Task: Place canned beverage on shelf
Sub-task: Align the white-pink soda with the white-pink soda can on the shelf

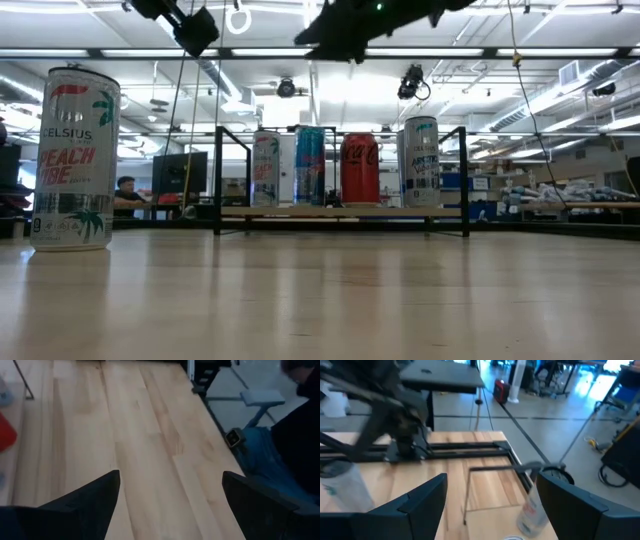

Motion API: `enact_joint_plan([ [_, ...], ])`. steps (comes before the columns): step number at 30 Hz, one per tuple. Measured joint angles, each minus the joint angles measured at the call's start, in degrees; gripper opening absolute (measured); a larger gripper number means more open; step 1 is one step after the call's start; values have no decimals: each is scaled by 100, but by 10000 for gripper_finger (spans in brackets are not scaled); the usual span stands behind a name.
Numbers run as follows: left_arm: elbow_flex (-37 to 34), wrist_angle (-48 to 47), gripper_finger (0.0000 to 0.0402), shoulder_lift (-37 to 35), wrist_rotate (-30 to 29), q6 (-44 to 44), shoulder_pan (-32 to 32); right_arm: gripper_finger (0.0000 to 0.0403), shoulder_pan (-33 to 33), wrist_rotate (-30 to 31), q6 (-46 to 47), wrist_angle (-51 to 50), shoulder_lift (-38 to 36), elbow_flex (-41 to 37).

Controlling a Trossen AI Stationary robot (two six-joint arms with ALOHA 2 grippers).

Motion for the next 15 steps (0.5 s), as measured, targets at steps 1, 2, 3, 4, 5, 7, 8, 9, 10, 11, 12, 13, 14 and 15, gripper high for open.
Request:
enact_joint_plan([
  [1,0,-49,354,0,-124,-81,-91,316,49,-1,0,-20,-79,0],
  [2,0,-106,354,0,-251,-142,-188,316,91,-1,0,-58,-171,0],
  [3,0,-197,354,0,-398,-219,-283,316,135,-1,0,-112,-267,0],
  [4,0,-298,354,0,-560,-261,-388,316,178,0,0,-156,-364,2],
  [5,0,-366,354,0,-728,-330,-494,316,218,-1,0,-230,-462,2],
  [7,0,-494,354,0,-1011,-469,-700,316,301,-1,0,-356,-636,2],
  [8,-1,-521,354,0,-1109,-544,-793,316,337,-1,2,-440,-716,2],
  [9,-2,-521,354,0,-1180,-638,-880,316,373,-1,2,-503,-791,2],
  [10,-2,-522,354,0,-1232,-714,-961,316,410,0,2,-563,-867,2],
  [11,-2,-525,354,0,-1286,-830,-1040,315,444,1,2,-608,-931,2],
  [12,-2,-535,354,0,-1341,-890,-1111,315,477,1,2,-668,-988,2],
  [13,-2,-549,354,0,-1387,-971,-1182,315,512,-1,4,-743,-1036,2],
  [14,-2,-570,354,0,-1439,-1023,-1246,315,545,1,5,-804,-1070,2],
  [15,-1,-599,354,0,-1484,-1123,-1313,315,576,1,7,-900,-1100,2],
])
